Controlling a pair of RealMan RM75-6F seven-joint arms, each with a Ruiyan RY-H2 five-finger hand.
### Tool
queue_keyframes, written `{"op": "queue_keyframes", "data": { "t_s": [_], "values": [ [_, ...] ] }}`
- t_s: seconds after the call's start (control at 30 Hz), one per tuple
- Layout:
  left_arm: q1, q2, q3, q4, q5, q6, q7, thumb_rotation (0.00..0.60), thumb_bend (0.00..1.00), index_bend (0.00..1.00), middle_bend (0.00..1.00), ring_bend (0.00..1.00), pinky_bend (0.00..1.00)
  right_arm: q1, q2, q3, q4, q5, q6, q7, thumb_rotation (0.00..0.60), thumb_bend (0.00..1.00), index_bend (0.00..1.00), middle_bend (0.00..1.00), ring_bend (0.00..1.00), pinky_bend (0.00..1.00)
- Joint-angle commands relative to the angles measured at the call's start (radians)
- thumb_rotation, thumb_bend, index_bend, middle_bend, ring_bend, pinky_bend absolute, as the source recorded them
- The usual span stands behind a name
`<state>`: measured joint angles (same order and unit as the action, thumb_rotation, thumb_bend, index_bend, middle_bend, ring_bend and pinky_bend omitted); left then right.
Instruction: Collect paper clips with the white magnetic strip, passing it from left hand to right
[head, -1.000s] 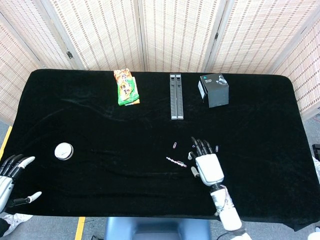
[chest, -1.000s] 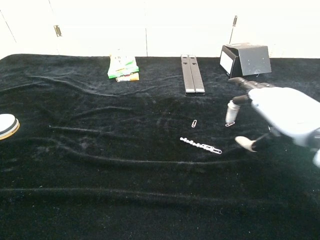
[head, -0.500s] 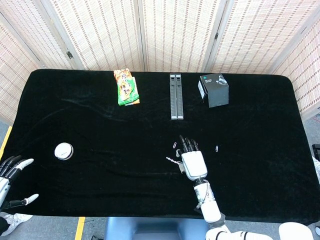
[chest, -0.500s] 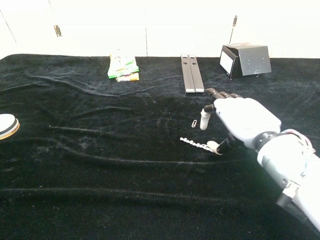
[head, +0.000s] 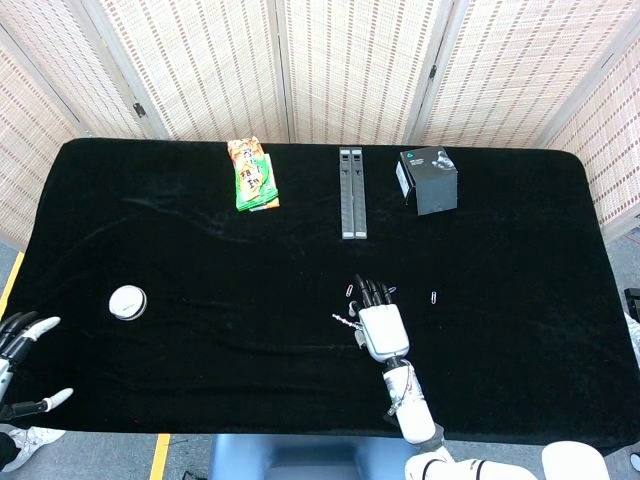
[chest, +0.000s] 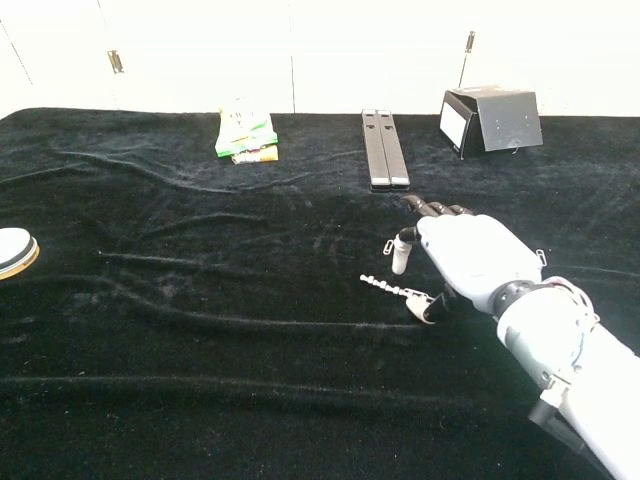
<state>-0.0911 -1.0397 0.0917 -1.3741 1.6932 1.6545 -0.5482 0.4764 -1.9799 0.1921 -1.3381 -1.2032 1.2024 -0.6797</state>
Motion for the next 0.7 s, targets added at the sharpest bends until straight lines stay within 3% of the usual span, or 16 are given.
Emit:
{"op": "queue_keyframes", "data": {
  "t_s": [0.03,0.53,0.7],
  "values": [
    [0.007,-0.002,-0.006,0.004,-0.007,0.007,-0.003,0.6,0.17,0.14,0.2,0.09,0.0,0.008,-0.009,-0.001,0.016,0.005,-0.009,0.006,0.6,0.34,0.41,0.0,0.01,0.06],
    [0.024,-0.011,-0.027,0.03,-0.017,0.026,-0.038,0.6,0.17,0.14,0.2,0.1,0.0,0.05,-0.041,0.029,0.108,0.009,-0.021,0.035,0.6,0.34,0.41,0.0,0.01,0.06],
    [0.025,-0.01,-0.034,0.032,-0.022,0.024,-0.044,0.6,0.17,0.14,0.2,0.1,0.0,0.057,-0.025,0.021,0.088,0.001,-0.033,0.052,0.6,0.34,0.41,0.0,0.01,0.06]
  ]
}}
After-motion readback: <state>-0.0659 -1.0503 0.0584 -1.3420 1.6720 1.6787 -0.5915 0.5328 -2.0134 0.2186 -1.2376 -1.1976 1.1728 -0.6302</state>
